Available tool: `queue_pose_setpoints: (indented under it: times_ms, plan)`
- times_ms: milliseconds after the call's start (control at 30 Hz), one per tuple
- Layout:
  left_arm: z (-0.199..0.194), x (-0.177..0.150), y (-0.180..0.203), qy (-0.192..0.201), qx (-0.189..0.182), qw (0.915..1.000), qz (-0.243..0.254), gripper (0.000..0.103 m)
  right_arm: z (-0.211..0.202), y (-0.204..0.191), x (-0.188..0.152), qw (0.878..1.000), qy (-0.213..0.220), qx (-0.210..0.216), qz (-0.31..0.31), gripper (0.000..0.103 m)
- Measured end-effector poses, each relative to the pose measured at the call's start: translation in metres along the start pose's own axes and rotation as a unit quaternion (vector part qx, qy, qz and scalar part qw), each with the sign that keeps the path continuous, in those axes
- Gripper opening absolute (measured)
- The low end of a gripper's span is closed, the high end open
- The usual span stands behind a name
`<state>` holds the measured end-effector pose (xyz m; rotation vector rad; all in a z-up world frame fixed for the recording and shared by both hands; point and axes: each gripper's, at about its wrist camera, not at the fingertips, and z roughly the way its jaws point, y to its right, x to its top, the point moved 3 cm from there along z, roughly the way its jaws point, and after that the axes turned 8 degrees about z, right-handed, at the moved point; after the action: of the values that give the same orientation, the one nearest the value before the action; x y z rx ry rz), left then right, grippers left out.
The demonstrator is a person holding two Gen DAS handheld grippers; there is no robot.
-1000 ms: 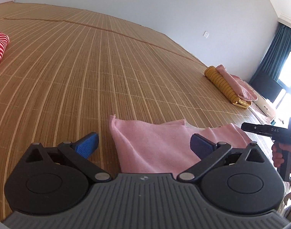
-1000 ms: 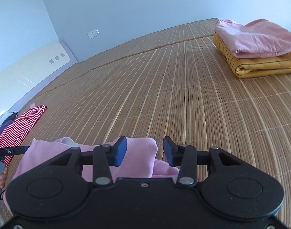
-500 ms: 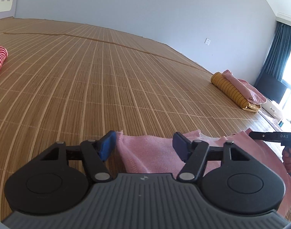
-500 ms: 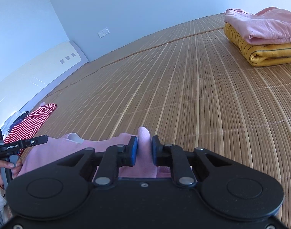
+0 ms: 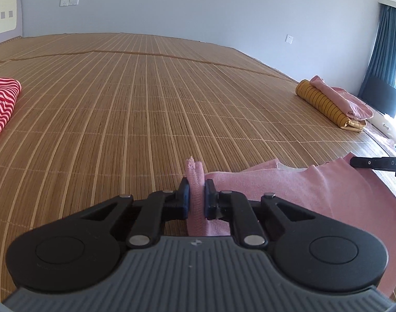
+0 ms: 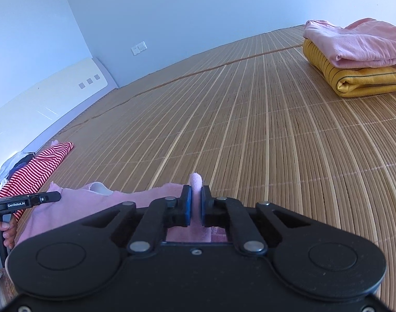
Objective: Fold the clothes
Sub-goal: 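Grasp the pink garment edge with the left gripper and lift it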
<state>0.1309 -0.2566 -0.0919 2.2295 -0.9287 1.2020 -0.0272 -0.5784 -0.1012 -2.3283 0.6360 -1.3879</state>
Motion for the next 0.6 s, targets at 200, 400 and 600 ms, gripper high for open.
queue_pose_setpoints:
  times_ms: [200,400,600]
  plan:
    - [-0.017,0.014,0.011,0.036,-0.005,0.9987,0.035,0.010,-0.034,-0.013,0.011,0.999,0.040,0.008,-0.013,0.007]
    - [-0.014,0.027,0.020,0.062,-0.015,0.9970,0.045,0.010,-0.056,-0.012,0.015,0.998,0.053,-0.012,-0.014,0.007]
    - [0.019,0.022,0.018,0.034,-0.011,0.9987,0.038,0.011,-0.013,0.004,0.007,0.998,0.020,-0.059,-0.026,0.007]
